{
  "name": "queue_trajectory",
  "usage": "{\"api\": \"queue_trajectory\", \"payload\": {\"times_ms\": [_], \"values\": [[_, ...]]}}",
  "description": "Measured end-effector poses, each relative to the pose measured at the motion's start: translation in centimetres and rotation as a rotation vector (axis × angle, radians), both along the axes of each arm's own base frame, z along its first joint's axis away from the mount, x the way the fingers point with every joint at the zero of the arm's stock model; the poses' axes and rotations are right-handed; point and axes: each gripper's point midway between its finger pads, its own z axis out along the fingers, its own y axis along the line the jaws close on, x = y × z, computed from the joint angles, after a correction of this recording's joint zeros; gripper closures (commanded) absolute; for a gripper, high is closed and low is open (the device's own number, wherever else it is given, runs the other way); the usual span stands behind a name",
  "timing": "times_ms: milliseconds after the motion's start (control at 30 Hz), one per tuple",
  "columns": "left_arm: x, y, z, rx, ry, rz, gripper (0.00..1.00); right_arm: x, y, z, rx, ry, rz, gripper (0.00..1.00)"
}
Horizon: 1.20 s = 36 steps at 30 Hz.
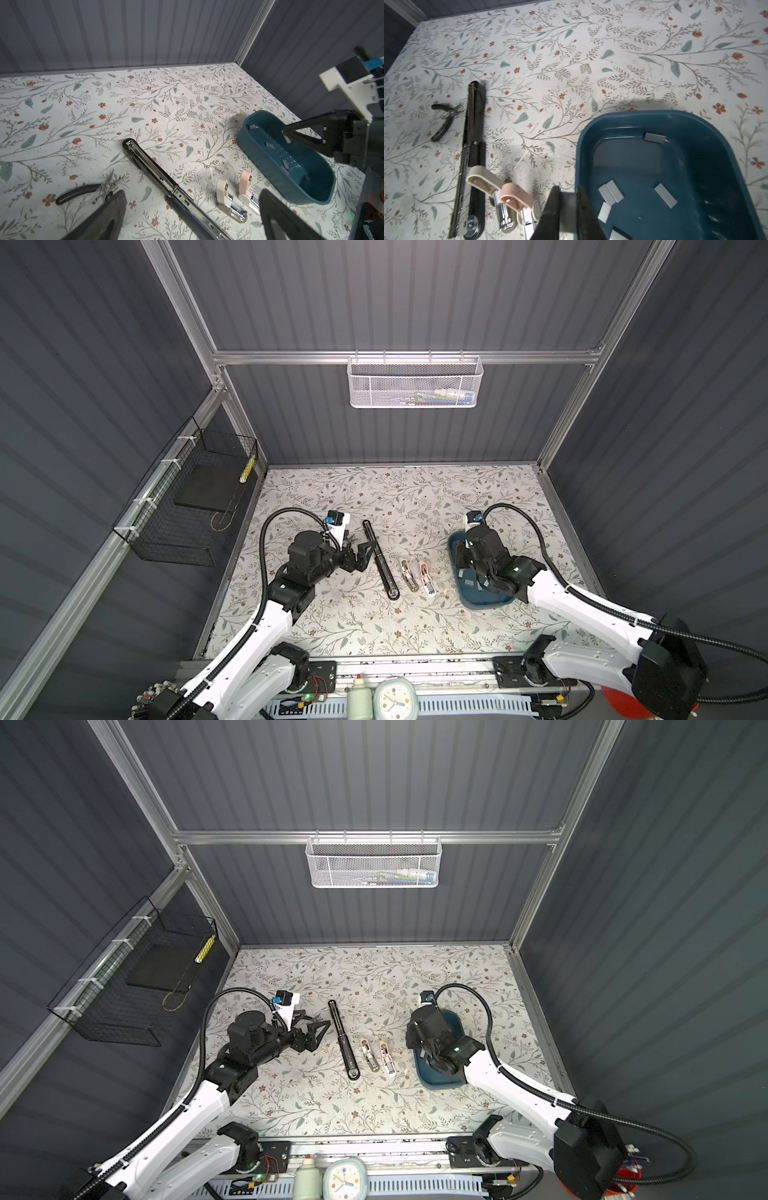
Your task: Load the staples into the stapler
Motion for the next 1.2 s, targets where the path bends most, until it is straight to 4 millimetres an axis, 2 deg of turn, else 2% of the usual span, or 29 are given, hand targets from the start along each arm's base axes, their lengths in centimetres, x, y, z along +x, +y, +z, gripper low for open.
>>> {"api": "queue_trajectory", "payload": {"times_ms": [133, 267, 567, 867, 1200], "values": [[-1.2, 0.5, 0.6, -0.025, 0.012, 0.009, 0.01, -1.7, 2.4, 1.6, 0.025, -0.05, 0.079, 0.94], [-2.3, 1.1, 1.4, -0.052, 0.015, 0.026, 0.01, -3.0, 4.6, 1.8, 0.027, -0.072, 0.144, 0.95], [-3.4, 2.3, -0.8, -0.033, 0.105, 0.077, 0.01, -5.3, 9.1, -2.6, -0.073, -0.019, 0.264, 0.96], [-3.4, 2.7, -1.6, -0.014, 0.13, 0.102, 0.01, -4.3, 11.9, -3.6, -0.093, -0.029, 0.303, 0.95], [-3.6, 3.0, -0.6, -0.028, 0.096, 0.109, 0.01, -4.3, 13.7, -5.3, -0.103, -0.021, 0.381, 0.96]]}}
